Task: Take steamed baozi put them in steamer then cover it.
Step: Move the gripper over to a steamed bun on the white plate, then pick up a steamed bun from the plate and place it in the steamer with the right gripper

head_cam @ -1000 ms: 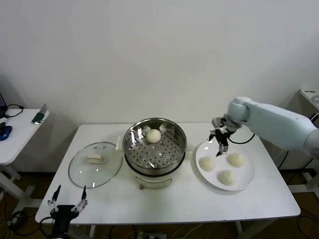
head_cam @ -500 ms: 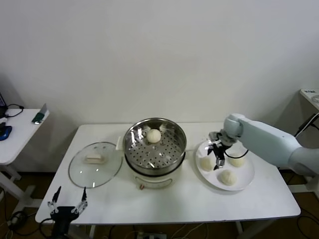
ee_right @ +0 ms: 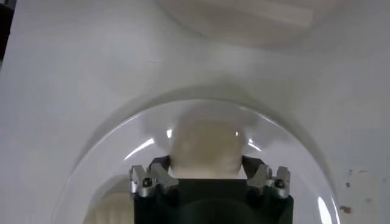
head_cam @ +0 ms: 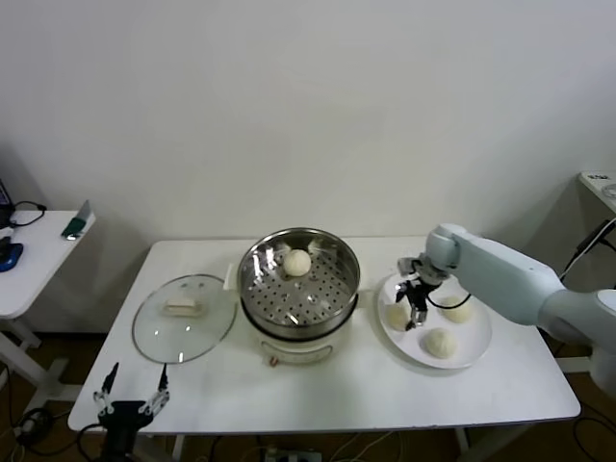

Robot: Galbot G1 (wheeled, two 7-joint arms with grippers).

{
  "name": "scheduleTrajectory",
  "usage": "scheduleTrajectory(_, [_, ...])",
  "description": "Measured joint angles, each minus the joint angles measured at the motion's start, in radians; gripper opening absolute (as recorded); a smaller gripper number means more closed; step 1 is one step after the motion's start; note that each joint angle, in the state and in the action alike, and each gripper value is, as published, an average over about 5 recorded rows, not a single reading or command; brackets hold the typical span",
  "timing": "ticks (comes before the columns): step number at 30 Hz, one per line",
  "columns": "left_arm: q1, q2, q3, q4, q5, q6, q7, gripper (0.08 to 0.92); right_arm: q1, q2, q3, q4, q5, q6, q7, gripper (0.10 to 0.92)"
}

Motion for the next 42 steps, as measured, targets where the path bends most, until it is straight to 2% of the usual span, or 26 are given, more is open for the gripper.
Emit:
scheduleTrajectory(14, [0.008,-0.007,0.016,-0.014,0.007,-0.001,-0.001,0.823,0.109,-0.026,-0.072,0.030,0.083,-0.009,-0.001,0.670])
scheduleTrajectory(31, [0.006,-0.016,0.046,-0.054,0.009,0.009,-0.012,0.823,0.560,0.058,-0.353,0.106,0.504,-0.062,0.023,0.677])
scheduleTrajectory(42, [0.019,-0.011,0.054,-0.073,0.012,0.007,-0.015,0.823,0.632,0.219,-0.411,0.156,0.657,-0.131,0.079,0.679])
